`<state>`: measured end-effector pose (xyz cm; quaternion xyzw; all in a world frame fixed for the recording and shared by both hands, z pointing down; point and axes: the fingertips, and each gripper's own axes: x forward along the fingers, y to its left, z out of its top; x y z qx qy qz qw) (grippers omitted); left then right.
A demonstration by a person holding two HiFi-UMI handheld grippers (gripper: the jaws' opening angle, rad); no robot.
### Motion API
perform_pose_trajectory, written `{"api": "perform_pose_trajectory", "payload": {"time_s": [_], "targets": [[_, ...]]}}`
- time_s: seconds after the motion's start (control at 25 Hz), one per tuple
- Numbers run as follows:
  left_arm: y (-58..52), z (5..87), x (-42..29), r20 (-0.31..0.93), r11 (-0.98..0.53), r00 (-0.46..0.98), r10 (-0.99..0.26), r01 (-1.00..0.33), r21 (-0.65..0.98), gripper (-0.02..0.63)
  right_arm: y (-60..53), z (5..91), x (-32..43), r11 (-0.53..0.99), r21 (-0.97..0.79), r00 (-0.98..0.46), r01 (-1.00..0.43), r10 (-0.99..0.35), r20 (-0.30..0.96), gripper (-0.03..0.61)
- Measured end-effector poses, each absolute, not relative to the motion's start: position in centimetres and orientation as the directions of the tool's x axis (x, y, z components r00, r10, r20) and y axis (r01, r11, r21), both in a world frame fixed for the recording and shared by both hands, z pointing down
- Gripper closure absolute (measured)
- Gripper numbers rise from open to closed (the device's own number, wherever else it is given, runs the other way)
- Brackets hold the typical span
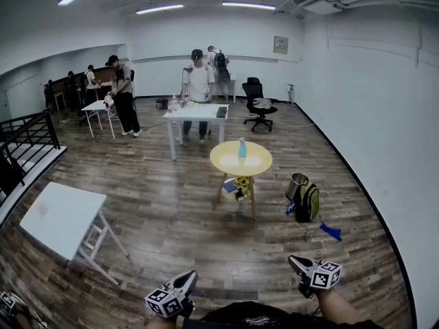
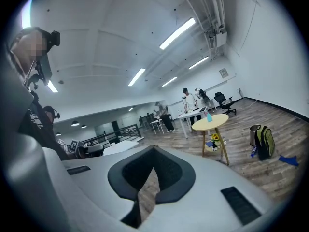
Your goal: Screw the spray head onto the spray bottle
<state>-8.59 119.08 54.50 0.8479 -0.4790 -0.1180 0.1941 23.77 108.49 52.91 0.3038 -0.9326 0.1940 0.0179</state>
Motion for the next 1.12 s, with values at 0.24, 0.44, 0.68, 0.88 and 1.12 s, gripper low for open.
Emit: {"api": "perform_pose_trajectory", "payload": {"time_s": [0.24, 0.44, 0.68, 0.88, 1.12], "targets": [[119.3, 54.4, -13.4, -0.016, -0.461, 0.507, -0.862, -0.769, 0.443, 0.598, 108.5, 52.8, 18.7, 0.745, -0.348, -0.819, -0.569, -0.550, 0.160, 0.583], [119.5, 55.4, -18.1, -0.013, -0.459, 0.508, -0.861, -0.767, 0.448, 0.598, 108.7, 53.2, 13.8, 0.745, -0.341, -0.818, -0.573, -0.549, 0.173, 0.583], [118.4, 57.1, -21.7, 0.004, -0.464, 0.525, -0.851, -0.755, 0.465, 0.598, 108.8, 54.8, 9.7, 0.746, -0.331, -0.816, -0.577, -0.542, 0.201, 0.583], [116.1, 57.4, -21.7, 0.011, -0.476, 0.545, -0.838, -0.741, 0.474, 0.598, 107.5, 55.1, 9.5, 0.736, -0.329, -0.806, -0.591, -0.550, 0.217, 0.583], [111.1, 56.8, -19.9, 0.047, -0.455, 0.528, -0.848, -0.771, 0.446, 0.598, 101.9, 55.0, 12.7, 0.726, -0.351, -0.804, -0.591, -0.561, 0.194, 0.583]]}}
